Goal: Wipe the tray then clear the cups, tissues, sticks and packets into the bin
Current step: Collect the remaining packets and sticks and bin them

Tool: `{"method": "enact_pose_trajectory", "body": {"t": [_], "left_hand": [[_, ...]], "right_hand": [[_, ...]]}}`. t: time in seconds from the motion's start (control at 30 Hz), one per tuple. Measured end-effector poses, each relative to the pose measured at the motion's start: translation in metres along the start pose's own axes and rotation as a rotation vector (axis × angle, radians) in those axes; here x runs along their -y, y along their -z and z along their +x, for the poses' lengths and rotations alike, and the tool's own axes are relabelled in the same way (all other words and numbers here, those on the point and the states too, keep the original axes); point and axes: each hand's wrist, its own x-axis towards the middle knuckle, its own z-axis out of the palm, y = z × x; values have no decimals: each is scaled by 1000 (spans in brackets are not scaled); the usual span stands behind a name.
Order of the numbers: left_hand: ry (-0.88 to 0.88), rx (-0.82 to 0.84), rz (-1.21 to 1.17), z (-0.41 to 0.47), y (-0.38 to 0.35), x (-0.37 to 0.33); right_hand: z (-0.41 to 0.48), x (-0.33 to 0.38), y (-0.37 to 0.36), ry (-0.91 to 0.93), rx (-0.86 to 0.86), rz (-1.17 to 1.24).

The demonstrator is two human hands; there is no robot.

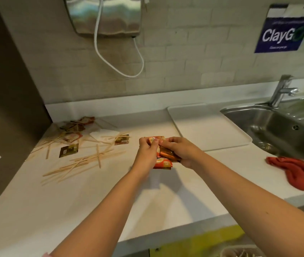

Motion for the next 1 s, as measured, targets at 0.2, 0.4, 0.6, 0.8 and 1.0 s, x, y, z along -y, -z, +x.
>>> {"method": "enact_pose_trajectory", "body": {"t": [0.2, 0.4, 0.6, 0.8, 1.0], "left_hand": [[-54, 129, -20, -44, -83, 0], [55, 396, -80, -87, -153, 7], [143, 764, -52, -126, -191, 17], [186, 888, 125, -161, -228, 59], [367, 882, 236, -178, -250, 130]], "right_hand": [[-48, -18, 88, -58, -19, 11], [-104, -40, 171, -146, 49, 4], [-151, -72, 235, -214, 113, 46], [-185, -132, 281, -327, 264, 104], [-202, -202, 286, -554, 163, 92]]}}
